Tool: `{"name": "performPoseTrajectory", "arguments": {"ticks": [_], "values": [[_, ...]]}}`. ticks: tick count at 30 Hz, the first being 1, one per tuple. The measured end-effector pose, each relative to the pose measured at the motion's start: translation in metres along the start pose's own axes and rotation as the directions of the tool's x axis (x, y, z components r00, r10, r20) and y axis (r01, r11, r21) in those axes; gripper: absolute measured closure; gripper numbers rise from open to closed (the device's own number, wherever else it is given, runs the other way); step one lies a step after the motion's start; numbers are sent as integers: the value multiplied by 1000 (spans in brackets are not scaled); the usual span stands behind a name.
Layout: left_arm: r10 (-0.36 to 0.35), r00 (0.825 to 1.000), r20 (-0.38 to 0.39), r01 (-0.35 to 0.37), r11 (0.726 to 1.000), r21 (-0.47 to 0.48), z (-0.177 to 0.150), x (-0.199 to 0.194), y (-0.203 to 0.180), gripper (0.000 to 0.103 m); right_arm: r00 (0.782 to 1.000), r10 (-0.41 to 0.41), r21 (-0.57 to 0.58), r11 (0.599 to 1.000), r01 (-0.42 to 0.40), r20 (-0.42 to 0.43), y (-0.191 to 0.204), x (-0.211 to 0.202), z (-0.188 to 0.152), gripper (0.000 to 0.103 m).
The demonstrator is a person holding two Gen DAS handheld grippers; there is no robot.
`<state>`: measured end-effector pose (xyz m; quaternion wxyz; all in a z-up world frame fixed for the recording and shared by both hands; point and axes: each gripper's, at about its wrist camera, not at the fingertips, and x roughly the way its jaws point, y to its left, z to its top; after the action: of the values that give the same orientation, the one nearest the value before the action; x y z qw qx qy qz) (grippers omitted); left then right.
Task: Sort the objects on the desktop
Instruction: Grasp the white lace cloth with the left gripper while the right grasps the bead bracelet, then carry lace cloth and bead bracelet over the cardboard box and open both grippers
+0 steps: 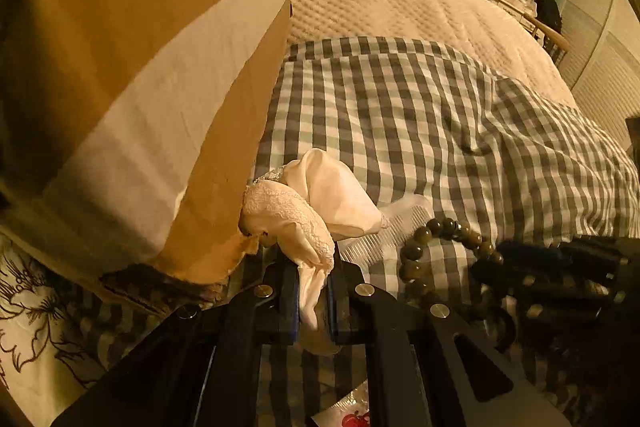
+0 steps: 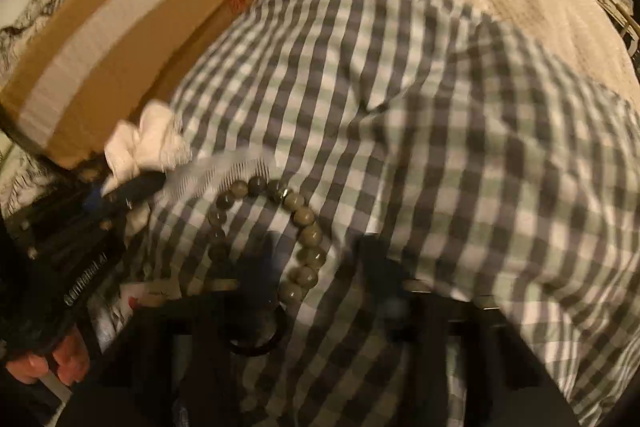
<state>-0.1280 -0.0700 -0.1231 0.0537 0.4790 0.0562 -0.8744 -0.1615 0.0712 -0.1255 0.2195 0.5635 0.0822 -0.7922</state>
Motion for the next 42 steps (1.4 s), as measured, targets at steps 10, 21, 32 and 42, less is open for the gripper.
{"name": "performPoseTrajectory", "arguments": {"ticks": [10, 21, 32, 42], "values": [[-16, 999, 41, 13, 998, 59, 0, -16, -9, 94, 997, -38, -48, 998, 41, 61, 14, -28, -16, 92], [-94, 984, 152, 75, 989, 124, 12, -68, -26, 94, 948, -56, 17, 998, 53, 314, 17, -135, -11, 92], [-141, 928, 344, 117, 989, 89, 54, -148, 21, 94, 900, -61, -72, 992, 102, 432, 61, -193, 20, 92], [-10, 915, 404, 27, 999, -36, 89, -165, 101, 94, 870, 43, -194, 979, 61, 492, 126, -216, 69, 92]]}}
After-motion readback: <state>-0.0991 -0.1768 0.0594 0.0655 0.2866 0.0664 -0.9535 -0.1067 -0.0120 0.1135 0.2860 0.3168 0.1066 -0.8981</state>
